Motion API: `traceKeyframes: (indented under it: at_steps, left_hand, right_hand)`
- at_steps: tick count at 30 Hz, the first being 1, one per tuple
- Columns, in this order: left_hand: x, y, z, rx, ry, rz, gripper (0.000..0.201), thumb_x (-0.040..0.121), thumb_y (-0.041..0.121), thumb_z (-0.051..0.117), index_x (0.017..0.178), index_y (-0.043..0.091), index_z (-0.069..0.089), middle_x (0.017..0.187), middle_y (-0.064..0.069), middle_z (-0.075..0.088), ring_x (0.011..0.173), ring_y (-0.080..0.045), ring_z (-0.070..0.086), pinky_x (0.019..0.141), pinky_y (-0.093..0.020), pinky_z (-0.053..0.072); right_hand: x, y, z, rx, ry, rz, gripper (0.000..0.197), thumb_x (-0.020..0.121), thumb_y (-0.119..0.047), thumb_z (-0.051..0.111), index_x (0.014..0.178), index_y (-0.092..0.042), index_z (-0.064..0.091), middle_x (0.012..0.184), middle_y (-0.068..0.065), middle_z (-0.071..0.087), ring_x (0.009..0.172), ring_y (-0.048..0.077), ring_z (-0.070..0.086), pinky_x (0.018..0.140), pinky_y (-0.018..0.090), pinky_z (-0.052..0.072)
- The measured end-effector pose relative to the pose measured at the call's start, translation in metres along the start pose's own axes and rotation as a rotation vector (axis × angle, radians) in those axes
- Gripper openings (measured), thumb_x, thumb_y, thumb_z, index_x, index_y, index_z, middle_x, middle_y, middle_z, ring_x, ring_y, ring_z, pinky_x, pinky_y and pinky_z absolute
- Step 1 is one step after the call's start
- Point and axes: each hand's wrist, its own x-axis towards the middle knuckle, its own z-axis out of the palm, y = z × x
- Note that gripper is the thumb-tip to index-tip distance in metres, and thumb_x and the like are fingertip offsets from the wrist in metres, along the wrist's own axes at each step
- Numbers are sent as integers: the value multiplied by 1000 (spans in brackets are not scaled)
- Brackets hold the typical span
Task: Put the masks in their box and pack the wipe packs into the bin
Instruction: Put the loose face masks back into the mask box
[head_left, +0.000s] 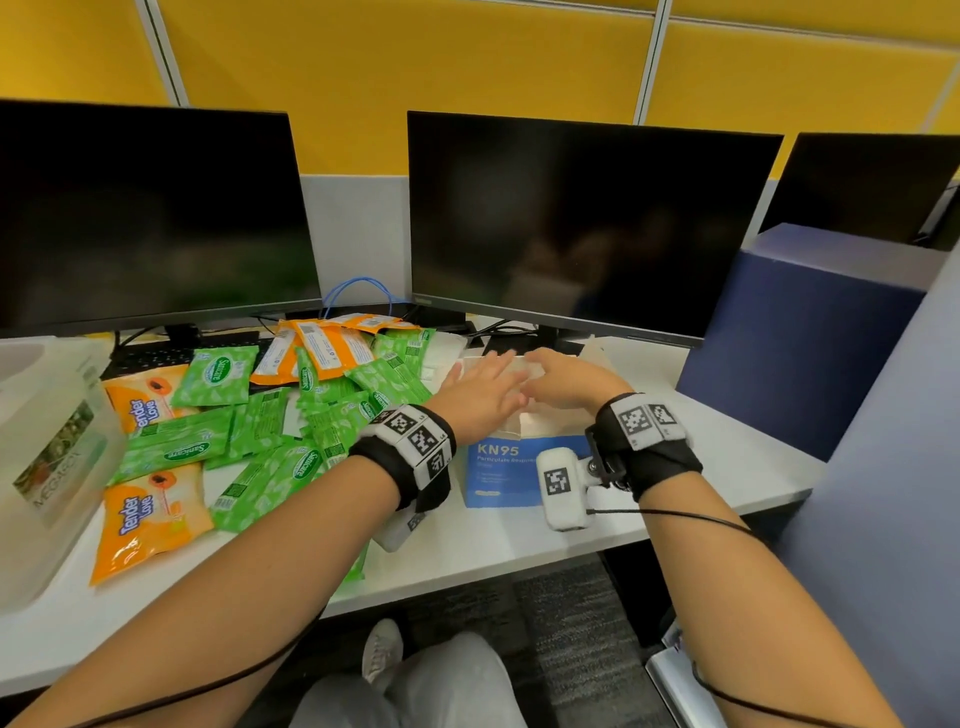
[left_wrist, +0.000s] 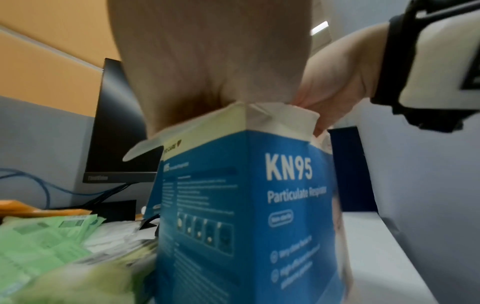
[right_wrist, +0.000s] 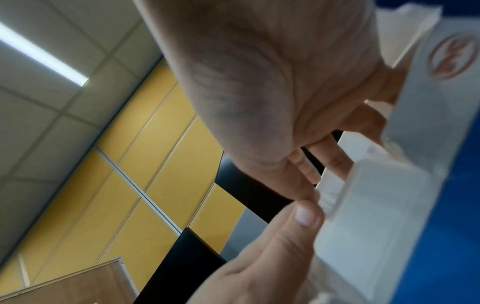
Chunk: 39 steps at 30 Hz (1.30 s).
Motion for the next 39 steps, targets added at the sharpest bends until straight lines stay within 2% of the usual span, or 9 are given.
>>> traceKeyframes:
  at_steps: [4,10,16,20,23,26,29,34,39]
  left_hand:
    - [4,-1,-1,30,-78,-140,55,102,45,16,152,24,14,161,2,4,149,-19,-3,118,-52,-2]
    - [7,3,-1,29,-109,-160,51,103,34,13,153,27,9,162,2,1,149,-19,-5,118,-53,-2]
    - [8,-2,16,-524,297,-135,49,104,28,23,148,7,22,154,-11,25,143,-23,23,119,-42,15]
    - [4,-14,7,-727,310,-76,39,104,25,28,137,8,39,140,-10,40,126,-14,39,108,-26,28]
    - [-7,-36,-2,-591,340,-53,33,103,19,30,130,10,46,133,-10,42,119,-11,40,106,-24,29]
    - [-17,-61,1,-258,178,-207,42,97,21,45,139,15,39,145,-12,28,136,-25,29,111,-34,27]
    - [-36,-76,4,160,-252,-435,76,86,44,61,149,23,25,155,-16,15,141,-38,23,110,-49,30]
    - [-62,-99,10,398,-501,-430,122,65,44,84,153,21,3,148,-17,38,130,-32,46,101,-40,43]
    - [-53,-120,22,272,-494,-506,130,61,29,89,149,43,-6,156,-23,-2,138,-47,28,105,-56,39]
  right_hand:
    - [-2,6,0,125,-27,4,62,95,-31,54,149,-22,25,144,7,43,117,24,51,81,29,47]
    - [2,2,14,64,-27,-75,67,95,-30,53,152,-20,20,153,7,35,137,26,37,110,35,30]
    - [4,-7,23,113,4,-113,62,99,-36,43,152,-21,15,155,12,29,137,29,37,110,39,30]
    - [10,-14,43,58,87,-102,80,88,-54,50,151,-40,3,160,15,1,135,40,37,109,50,35]
    - [15,-14,50,60,160,-98,81,79,-65,52,147,-48,11,157,11,12,131,42,39,104,51,38]
    - [23,-13,51,48,192,-33,76,80,-59,54,146,-46,19,154,11,18,129,43,39,104,49,38]
    - [32,-11,46,34,218,27,73,83,-59,53,147,-46,20,156,11,15,130,44,37,103,48,36]
    - [42,-11,34,-83,320,152,69,85,-50,57,146,-32,29,152,21,22,134,48,28,108,54,30]
    - [36,-43,48,-102,648,-386,47,86,-21,56,132,-14,50,136,13,44,127,31,40,103,39,37]
